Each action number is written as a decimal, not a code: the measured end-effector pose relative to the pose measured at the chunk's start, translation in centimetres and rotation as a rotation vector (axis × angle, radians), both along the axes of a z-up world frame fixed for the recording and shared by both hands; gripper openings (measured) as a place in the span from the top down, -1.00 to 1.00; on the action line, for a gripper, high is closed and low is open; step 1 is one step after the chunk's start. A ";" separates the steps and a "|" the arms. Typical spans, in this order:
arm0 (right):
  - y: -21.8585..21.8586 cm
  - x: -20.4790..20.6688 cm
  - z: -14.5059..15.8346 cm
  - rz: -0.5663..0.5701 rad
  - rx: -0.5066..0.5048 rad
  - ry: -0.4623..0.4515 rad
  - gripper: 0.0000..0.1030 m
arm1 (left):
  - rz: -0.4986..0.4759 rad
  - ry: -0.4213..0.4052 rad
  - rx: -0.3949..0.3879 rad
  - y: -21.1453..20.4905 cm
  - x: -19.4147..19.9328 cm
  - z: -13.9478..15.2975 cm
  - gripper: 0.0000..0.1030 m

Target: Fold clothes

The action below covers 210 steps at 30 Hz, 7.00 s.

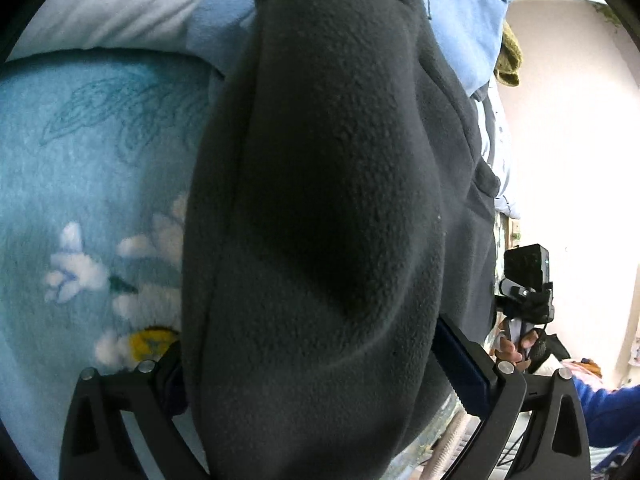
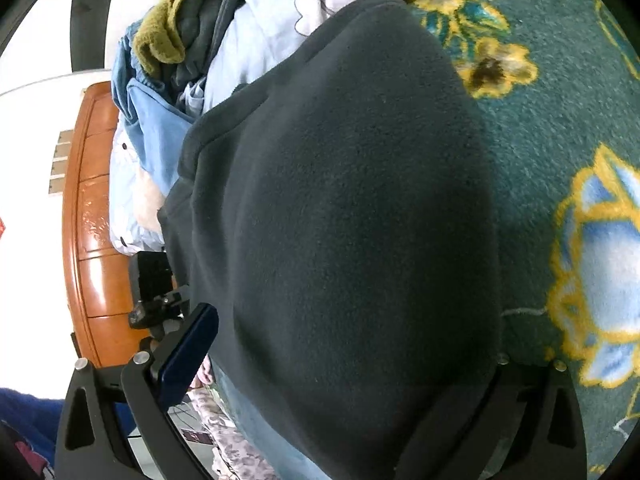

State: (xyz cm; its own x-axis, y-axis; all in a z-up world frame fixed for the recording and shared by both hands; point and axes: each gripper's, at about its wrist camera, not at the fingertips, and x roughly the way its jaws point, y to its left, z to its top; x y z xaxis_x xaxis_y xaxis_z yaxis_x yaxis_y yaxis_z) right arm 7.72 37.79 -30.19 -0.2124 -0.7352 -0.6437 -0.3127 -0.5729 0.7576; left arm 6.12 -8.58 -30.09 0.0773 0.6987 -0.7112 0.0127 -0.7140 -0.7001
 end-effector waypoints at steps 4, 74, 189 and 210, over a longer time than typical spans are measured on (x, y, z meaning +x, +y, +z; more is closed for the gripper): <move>-0.3 -0.7 -0.1 -0.006 0.021 -0.035 -0.97 | -0.008 -0.025 0.004 0.9 -0.1 0.5 -0.98; -32.4 6.5 28.5 0.723 0.104 0.215 0.29 | 0.706 0.216 -0.112 -20.6 40.0 29.8 0.20; -80.9 -3.6 11.8 1.271 0.328 0.563 -0.35 | 1.266 0.217 -0.626 -48.3 42.7 15.2 -1.00; -73.2 6.4 11.9 1.310 0.509 0.677 -0.79 | 1.320 0.305 -0.802 -38.3 46.7 18.5 -1.00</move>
